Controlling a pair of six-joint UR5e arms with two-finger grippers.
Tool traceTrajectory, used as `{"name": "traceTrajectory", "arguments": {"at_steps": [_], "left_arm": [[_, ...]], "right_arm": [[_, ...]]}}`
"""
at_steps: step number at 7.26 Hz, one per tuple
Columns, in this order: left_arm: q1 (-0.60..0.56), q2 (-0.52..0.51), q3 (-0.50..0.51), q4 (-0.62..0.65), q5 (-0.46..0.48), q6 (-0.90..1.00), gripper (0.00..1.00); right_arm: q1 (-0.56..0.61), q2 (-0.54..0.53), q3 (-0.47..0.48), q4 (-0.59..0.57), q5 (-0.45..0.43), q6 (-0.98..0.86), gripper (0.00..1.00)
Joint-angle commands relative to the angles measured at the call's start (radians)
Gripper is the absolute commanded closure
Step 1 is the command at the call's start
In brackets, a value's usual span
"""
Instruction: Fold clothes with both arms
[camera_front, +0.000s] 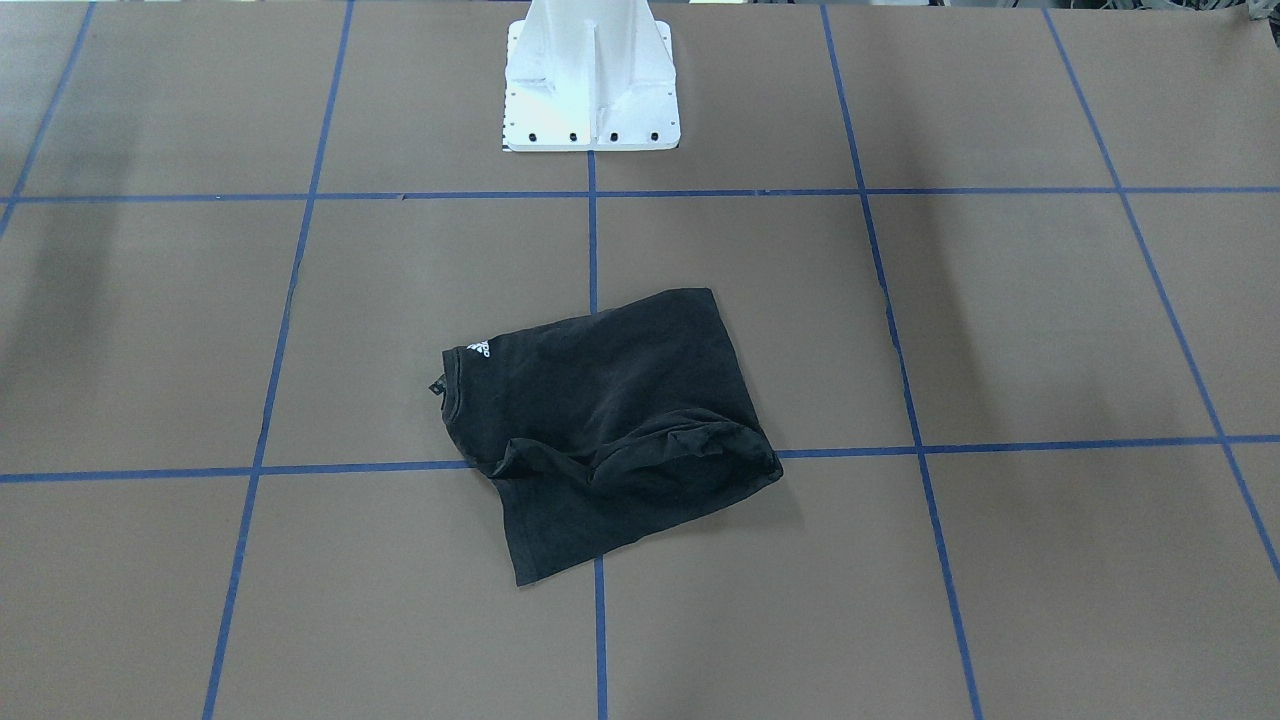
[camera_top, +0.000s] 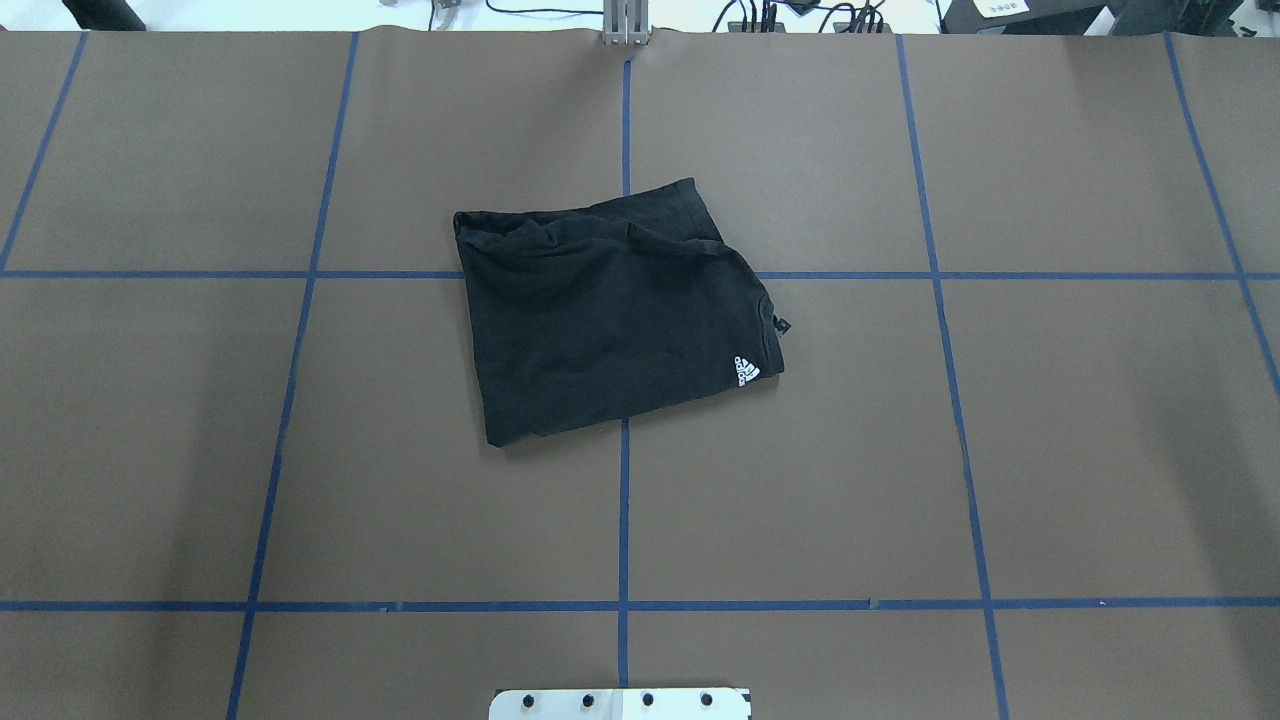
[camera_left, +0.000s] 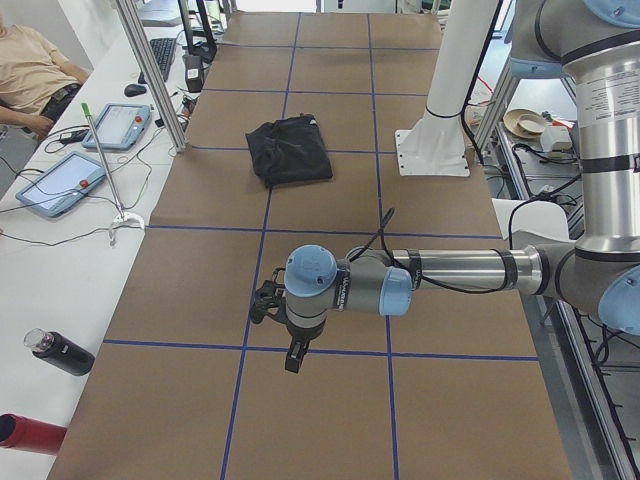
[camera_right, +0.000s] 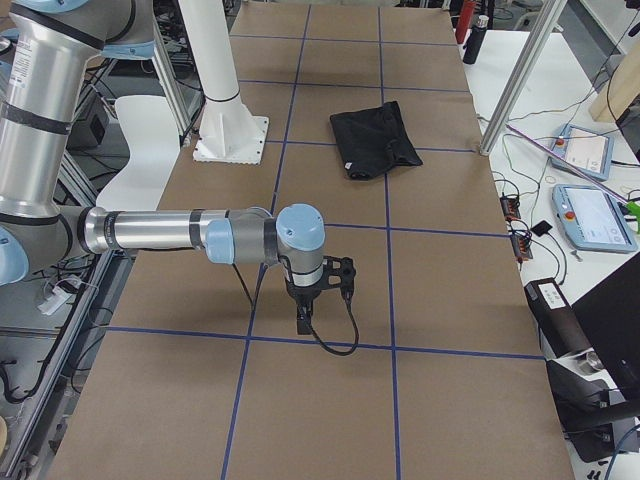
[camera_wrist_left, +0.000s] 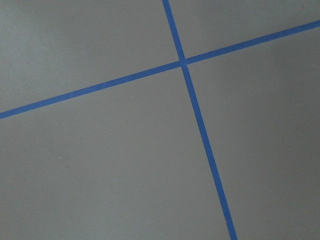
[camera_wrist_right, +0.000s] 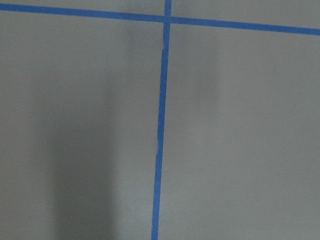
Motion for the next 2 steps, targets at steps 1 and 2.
{"name": "traceTrajectory", "arguments": {"at_steps": [1, 2], "left_arm": [[0.000, 0.000, 0.000, 0.000, 0.000, -0.003, 0.00], [0.000, 0.000, 0.000, 0.000, 0.000, -0.006, 0.00]], "right_arm": [[0.000, 0.000, 0.000, 0.000, 0.000, 0.000, 0.00], [0.000, 0.000, 0.000, 0.000, 0.000, 0.000, 0.00]]}}
